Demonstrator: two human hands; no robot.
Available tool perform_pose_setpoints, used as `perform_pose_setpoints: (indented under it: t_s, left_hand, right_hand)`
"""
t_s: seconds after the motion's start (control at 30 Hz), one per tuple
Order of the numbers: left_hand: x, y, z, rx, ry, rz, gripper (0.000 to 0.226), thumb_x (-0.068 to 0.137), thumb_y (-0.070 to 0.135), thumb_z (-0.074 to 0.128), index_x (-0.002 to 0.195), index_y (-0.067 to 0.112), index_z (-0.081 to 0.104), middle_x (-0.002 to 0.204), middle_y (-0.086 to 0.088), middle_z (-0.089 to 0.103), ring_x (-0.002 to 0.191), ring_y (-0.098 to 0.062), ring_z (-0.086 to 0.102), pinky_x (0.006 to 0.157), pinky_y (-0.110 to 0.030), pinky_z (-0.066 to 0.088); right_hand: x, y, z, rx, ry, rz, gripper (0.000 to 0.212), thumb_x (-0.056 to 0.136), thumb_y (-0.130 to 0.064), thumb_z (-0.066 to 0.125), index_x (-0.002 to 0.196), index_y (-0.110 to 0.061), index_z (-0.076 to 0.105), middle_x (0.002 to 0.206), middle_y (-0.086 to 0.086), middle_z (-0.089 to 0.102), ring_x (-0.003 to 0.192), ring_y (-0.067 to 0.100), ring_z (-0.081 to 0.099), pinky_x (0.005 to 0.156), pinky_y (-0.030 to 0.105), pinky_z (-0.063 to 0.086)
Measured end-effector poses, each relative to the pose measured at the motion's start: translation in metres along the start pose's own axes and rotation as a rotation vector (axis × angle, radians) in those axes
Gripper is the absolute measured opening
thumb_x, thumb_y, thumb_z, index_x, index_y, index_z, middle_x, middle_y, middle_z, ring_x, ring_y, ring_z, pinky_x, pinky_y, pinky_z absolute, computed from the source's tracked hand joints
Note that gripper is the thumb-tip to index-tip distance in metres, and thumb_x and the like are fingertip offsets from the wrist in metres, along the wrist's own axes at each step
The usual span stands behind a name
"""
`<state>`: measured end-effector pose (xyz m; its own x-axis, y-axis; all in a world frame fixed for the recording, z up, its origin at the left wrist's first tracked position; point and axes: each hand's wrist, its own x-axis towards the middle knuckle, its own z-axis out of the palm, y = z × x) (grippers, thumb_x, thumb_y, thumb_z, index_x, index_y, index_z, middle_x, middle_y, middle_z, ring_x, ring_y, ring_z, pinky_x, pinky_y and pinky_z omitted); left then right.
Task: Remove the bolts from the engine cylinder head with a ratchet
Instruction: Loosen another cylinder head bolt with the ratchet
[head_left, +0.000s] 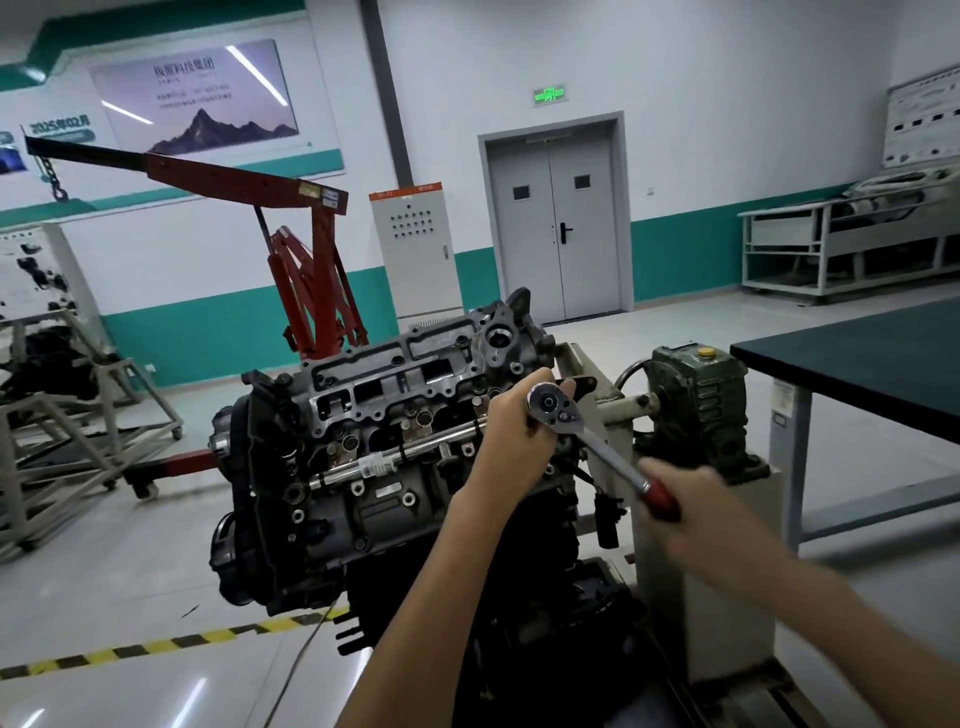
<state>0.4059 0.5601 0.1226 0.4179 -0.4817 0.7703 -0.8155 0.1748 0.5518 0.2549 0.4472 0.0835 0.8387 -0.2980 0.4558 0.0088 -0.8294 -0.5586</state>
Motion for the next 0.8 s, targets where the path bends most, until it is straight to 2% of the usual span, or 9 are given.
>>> perform_pose_setpoints:
  t_s: [0.1,0.23,0.3,0.4,0.47,0.57,0.67,0.73,0.8]
  left_hand:
    - [0.001,0.003,0.008,-0.071,0.056,-0.029,0.039,0.096,0.018,0.053,0.062,0.017,0.035,0.057,0.004,0.032,0.054,-0.011,0.028,0.053,-0.032,0.025]
    - [0.001,0.009,0.007,-0.197,0.045,-0.171,0.033,0.088,0.032,0.053,0.058,0.029,0.04,0.055,0.014,0.037,0.052,-0.007,0.031,0.052,-0.03,0.026]
    - [0.0,0.008,0.004,-0.094,0.025,-0.095,0.037,0.095,0.024,0.053,0.061,0.019,0.037,0.055,0.005,0.036,0.052,-0.011,0.03,0.049,-0.034,0.028]
    - [0.0,0.006,-0.002,0.023,-0.004,-0.025,0.038,0.098,0.016,0.053,0.066,-0.001,0.039,0.057,-0.018,0.04,0.052,-0.02,0.031,0.049,-0.039,0.031]
    - [0.0,0.008,-0.006,0.036,-0.05,0.0,0.036,0.097,0.013,0.054,0.066,-0.001,0.042,0.057,-0.012,0.043,0.052,-0.02,0.034,0.05,-0.034,0.032]
    - [-0.002,0.006,-0.007,0.049,-0.093,0.021,0.032,0.094,0.008,0.055,0.065,0.004,0.042,0.057,0.002,0.043,0.052,-0.005,0.033,0.052,-0.017,0.029]
    - [-0.005,0.004,-0.003,0.03,-0.029,0.008,0.034,0.095,0.009,0.054,0.065,0.002,0.039,0.057,-0.006,0.041,0.053,-0.008,0.032,0.053,-0.019,0.027]
    - [-0.006,0.002,0.002,-0.001,0.032,0.007,0.036,0.096,0.015,0.052,0.066,0.0,0.04,0.057,-0.014,0.042,0.051,-0.021,0.034,0.051,-0.024,0.028]
    - [-0.006,0.0,0.006,-0.015,0.086,0.02,0.039,0.097,0.022,0.05,0.066,0.001,0.04,0.057,-0.015,0.042,0.052,-0.026,0.036,0.05,-0.029,0.029]
  right_hand:
    - [-0.025,-0.034,0.061,0.407,0.142,0.13,0.022,0.079,-0.001,0.062,0.071,-0.017,0.048,0.048,-0.006,0.046,0.04,0.005,0.044,0.042,0.012,0.033]
    - [-0.025,-0.069,0.113,0.779,0.159,0.25,0.03,0.081,-0.001,0.055,0.065,-0.023,0.044,0.046,-0.004,0.042,0.034,0.013,0.04,0.037,0.021,0.034]
    - [-0.025,-0.063,0.1,0.71,0.127,0.232,0.032,0.081,0.002,0.055,0.064,-0.024,0.045,0.042,-0.007,0.043,0.033,0.007,0.038,0.035,0.018,0.033]
    - [-0.021,-0.023,0.043,0.265,0.03,0.041,0.034,0.078,0.003,0.06,0.066,-0.025,0.046,0.048,-0.009,0.048,0.04,0.004,0.043,0.042,0.011,0.035]
    - [-0.002,0.0,-0.008,-0.04,-0.093,-0.078,0.027,0.08,-0.003,0.062,0.077,-0.026,0.05,0.06,-0.007,0.054,0.047,0.005,0.052,0.049,0.016,0.045]
    - [0.032,0.009,-0.062,-0.409,-0.126,-0.226,0.019,0.081,-0.011,0.063,0.09,-0.025,0.053,0.055,-0.015,0.049,0.047,-0.004,0.05,0.049,0.008,0.04]
    - [0.03,0.012,-0.053,-0.368,-0.11,-0.191,0.018,0.082,-0.012,0.062,0.087,-0.023,0.05,0.058,-0.013,0.051,0.05,-0.001,0.053,0.048,0.012,0.042]
    - [0.004,0.01,-0.015,-0.125,-0.048,-0.069,0.015,0.081,-0.007,0.063,0.09,-0.015,0.054,0.064,-0.004,0.055,0.052,0.007,0.053,0.051,0.016,0.045]
    - [-0.02,-0.008,0.031,0.142,0.074,0.053,0.013,0.08,-0.003,0.063,0.088,-0.01,0.056,0.06,0.0,0.052,0.048,0.008,0.046,0.049,0.013,0.039]
